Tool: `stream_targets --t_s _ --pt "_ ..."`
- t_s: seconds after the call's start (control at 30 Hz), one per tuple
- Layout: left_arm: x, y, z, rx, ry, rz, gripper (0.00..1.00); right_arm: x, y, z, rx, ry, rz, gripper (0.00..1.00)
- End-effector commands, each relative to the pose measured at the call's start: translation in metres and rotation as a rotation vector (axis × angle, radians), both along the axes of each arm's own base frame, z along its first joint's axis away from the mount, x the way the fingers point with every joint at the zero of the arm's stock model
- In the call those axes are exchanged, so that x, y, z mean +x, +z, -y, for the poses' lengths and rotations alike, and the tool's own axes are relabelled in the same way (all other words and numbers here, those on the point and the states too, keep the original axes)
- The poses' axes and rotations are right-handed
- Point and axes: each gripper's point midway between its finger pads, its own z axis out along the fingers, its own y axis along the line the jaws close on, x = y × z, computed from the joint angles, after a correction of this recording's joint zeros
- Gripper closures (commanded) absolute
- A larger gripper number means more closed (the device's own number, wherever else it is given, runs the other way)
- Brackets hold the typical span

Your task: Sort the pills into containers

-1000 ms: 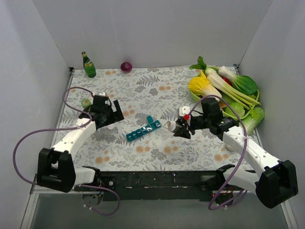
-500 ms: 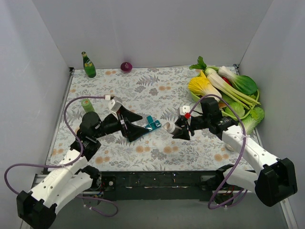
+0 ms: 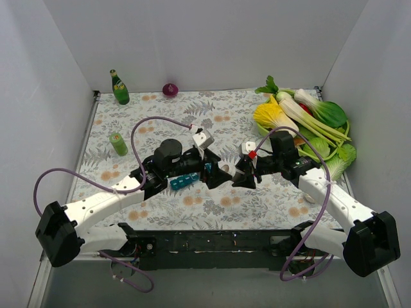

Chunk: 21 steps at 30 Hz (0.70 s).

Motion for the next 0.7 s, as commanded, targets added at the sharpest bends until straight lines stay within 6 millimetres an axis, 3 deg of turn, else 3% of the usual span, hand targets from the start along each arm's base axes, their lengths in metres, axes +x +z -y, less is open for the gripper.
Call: stream_targets --t_s 0.0,0.3,0.5,0.53,0.63,0.67 --pt "0.012 0.01 0.01 0.036 0.042 0.056 0.07 0.002 0.009 -0.004 0.036 0.02 0.023 0.98" --pt "0.005 -0.016 0.024 0.119 0.005 0.005 0.11 0.003 0.01 -0.005 0.038 0.021 0.025 0.98" --pt "0.006 -0.027 0.028 0.164 0.009 -0.029 0.24 0.002 0.009 -0.004 0.036 0.02 0.023 0.98" --pt "0.007 -0.028 0.028 0.166 0.011 -0.035 0.27 0.002 0.009 -0.004 0.036 0.019 0.023 0.98" --pt "0.006 -0.027 0.03 0.159 0.012 -0.059 0.5 0.003 0.008 -0.004 0.034 0.017 0.024 0.98" --pt "0.006 -0.027 0.031 0.156 0.014 -0.064 0.66 0.002 0.008 -0.004 0.035 0.018 0.022 0.97"
